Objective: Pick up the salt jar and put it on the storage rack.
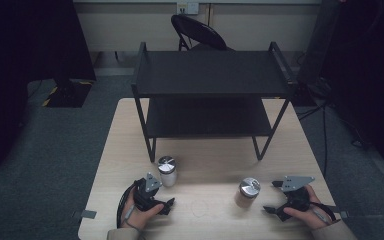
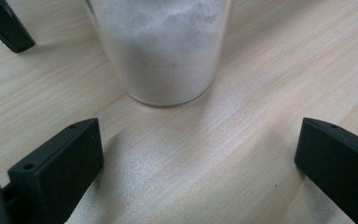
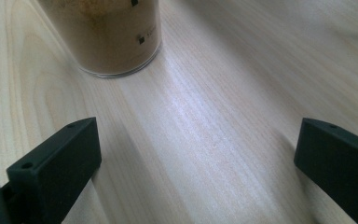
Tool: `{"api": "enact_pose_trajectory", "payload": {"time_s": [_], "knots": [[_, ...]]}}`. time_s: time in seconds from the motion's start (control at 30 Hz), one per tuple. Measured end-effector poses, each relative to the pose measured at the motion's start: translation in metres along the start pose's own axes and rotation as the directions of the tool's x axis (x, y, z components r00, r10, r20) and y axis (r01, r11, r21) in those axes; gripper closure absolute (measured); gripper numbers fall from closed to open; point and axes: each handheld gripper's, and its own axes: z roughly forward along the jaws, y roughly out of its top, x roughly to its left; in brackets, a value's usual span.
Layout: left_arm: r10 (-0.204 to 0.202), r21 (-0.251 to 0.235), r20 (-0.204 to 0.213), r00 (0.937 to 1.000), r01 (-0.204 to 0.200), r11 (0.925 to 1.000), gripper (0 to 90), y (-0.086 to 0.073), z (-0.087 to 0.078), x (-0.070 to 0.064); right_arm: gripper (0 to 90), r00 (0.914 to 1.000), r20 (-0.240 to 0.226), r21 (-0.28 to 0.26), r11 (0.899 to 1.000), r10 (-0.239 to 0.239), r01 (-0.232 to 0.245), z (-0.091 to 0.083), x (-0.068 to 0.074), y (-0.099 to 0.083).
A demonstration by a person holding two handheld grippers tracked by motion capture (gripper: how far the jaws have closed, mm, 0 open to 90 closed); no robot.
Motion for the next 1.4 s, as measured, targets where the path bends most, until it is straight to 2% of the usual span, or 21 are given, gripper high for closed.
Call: {"api": "enact_pose_trajectory", "payload": {"time_s": [0.87,1.07,1.4], "knots": [[-0.013,0.000,-0.013,0.9998,0.013,0.9999,0.2,0.0010,0.0007,-0.0017,0.0,1.0000,0.003,0.000,1.000,0.001,-0.001,0.0002,0.0008,0.0002],[-0.055,-0.009,-0.015,0.9984,0.054,0.9985,1.3,0.0008,-0.0001,-0.0003,0.0,1.0000,0.003,0.000,1.000,0.001,-0.001,0.0002,0.0008,0.0002],[-0.094,-0.041,-0.036,0.9949,0.093,0.9949,1.4,0.0014,0.0003,-0.0028,0.0,1.0000,0.004,0.000,1.000,0.002,-0.002,0.0002,0.0010,0.0002]]}}
